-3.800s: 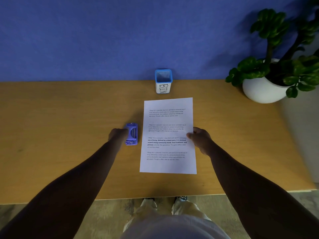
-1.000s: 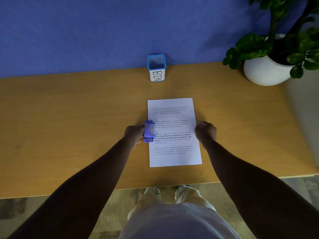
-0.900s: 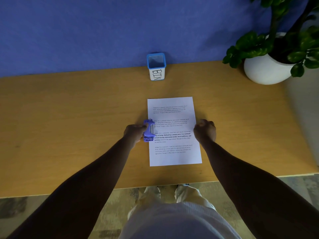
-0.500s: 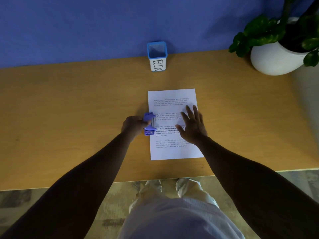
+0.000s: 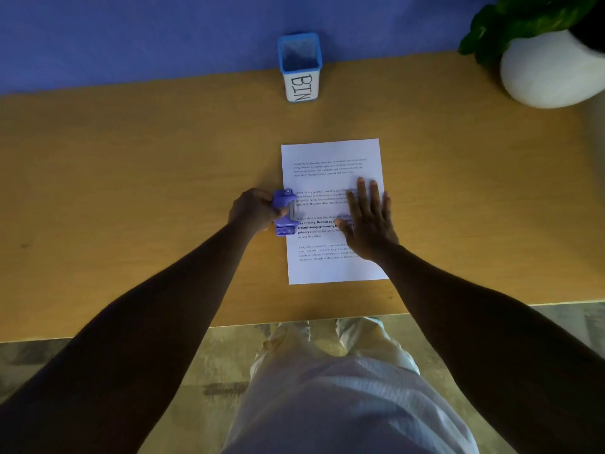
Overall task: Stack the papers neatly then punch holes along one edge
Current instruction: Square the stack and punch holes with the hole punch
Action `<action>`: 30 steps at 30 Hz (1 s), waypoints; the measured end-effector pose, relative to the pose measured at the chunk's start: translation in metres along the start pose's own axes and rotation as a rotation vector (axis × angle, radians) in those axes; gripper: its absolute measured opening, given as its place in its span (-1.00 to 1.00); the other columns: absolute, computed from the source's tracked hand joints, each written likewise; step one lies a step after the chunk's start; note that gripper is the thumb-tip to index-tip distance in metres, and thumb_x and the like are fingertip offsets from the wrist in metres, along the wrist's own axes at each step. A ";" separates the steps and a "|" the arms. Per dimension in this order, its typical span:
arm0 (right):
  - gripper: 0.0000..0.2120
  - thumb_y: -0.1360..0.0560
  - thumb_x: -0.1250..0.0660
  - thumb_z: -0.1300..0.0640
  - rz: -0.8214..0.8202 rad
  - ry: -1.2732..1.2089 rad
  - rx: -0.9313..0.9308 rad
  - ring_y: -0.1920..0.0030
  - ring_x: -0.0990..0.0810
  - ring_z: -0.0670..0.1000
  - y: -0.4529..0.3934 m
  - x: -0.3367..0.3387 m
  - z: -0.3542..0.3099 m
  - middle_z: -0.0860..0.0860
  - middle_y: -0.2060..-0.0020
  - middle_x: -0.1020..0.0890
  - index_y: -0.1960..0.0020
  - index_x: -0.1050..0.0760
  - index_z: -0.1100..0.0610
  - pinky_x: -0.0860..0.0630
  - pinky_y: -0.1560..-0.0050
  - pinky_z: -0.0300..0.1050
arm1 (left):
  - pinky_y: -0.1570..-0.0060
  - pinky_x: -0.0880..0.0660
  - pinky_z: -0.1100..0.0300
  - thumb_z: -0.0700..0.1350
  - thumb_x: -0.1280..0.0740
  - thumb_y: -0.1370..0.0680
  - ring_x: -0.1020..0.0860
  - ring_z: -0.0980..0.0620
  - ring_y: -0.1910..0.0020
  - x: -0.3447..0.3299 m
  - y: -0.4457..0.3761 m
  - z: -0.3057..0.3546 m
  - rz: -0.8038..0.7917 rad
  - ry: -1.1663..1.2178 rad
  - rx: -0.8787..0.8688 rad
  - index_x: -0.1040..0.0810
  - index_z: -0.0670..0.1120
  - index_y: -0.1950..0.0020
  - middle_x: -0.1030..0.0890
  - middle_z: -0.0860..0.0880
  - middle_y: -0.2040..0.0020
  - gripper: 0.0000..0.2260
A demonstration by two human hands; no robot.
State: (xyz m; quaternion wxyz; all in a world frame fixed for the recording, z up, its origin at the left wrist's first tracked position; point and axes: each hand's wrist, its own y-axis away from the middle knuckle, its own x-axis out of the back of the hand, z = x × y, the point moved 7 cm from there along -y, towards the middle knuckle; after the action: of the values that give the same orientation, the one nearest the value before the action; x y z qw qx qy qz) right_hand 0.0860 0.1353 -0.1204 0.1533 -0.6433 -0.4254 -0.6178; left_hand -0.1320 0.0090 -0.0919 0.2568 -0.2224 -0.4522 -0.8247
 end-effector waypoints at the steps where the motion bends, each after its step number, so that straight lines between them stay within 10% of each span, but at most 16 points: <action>1: -0.28 -0.62 0.00 -0.22 -0.007 -0.002 -0.004 -0.56 0.29 0.22 0.000 0.000 0.000 0.18 -0.57 0.25 -0.60 0.20 0.11 0.17 -0.52 0.28 | 0.02 -0.65 0.00 0.08 -0.58 -0.33 -0.71 -0.04 0.19 -0.001 -0.001 0.000 0.009 -0.014 0.001 -0.56 0.05 0.05 -0.69 0.02 0.07 -0.69; 30: -0.29 -0.61 0.01 -0.25 -0.032 -0.004 -0.043 -0.56 0.32 0.20 -0.003 -0.001 0.000 0.14 -0.58 0.25 -0.60 0.15 0.09 0.20 -0.53 0.28 | 0.00 -0.65 -0.07 -0.01 -0.63 -0.31 -0.71 -0.10 0.12 -0.001 -0.005 -0.011 -0.011 0.176 0.022 -0.53 -0.02 0.02 -0.65 0.03 0.23 -0.62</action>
State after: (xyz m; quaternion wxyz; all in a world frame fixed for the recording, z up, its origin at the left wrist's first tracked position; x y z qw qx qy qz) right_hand 0.0839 0.1365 -0.1226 0.1286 -0.6409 -0.4227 -0.6277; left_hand -0.1364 0.0022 -0.1011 0.2933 -0.1437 -0.4383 -0.8374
